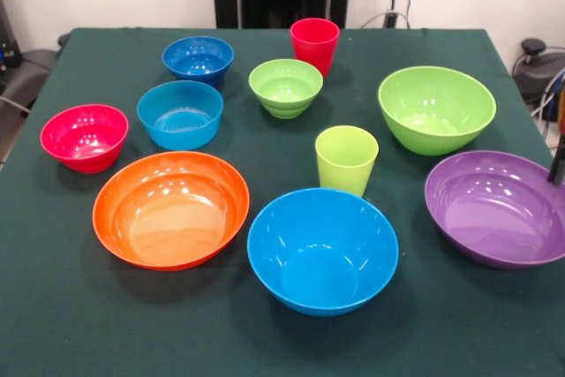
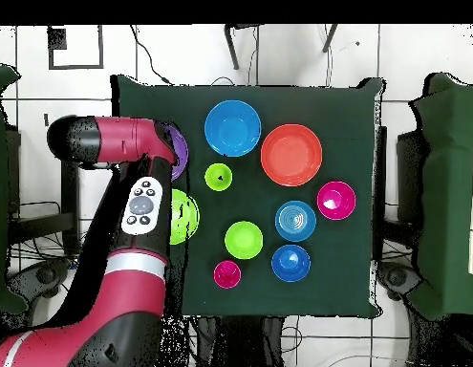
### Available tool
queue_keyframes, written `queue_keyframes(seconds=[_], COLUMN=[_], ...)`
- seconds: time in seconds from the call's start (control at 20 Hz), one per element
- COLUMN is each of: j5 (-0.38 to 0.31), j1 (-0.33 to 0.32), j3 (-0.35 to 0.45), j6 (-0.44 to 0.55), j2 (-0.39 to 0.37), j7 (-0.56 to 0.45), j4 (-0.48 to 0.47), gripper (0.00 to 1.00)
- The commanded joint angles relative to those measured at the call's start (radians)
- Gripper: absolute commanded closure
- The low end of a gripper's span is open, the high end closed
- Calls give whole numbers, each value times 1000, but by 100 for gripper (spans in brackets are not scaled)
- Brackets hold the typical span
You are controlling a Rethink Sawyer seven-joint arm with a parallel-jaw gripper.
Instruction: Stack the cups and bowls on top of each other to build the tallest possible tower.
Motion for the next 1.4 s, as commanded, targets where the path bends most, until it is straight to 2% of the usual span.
queue_keyframes(seconds=[0.05,0.7,1.1,1.2,1.25,1.4], j5=[-12,5,-7,-1,2,5], j1=[29,56,80,77,76,77], j3=[71,28,-66,-59,-56,-62], j6=[0,7,52,32,22,38], j2=[122,217,264,259,256,248], j7=[171,215,273,271,270,277], j4=[-67,-171,-224,-216,-212,-212], gripper=[0,0,0,0,100,100])
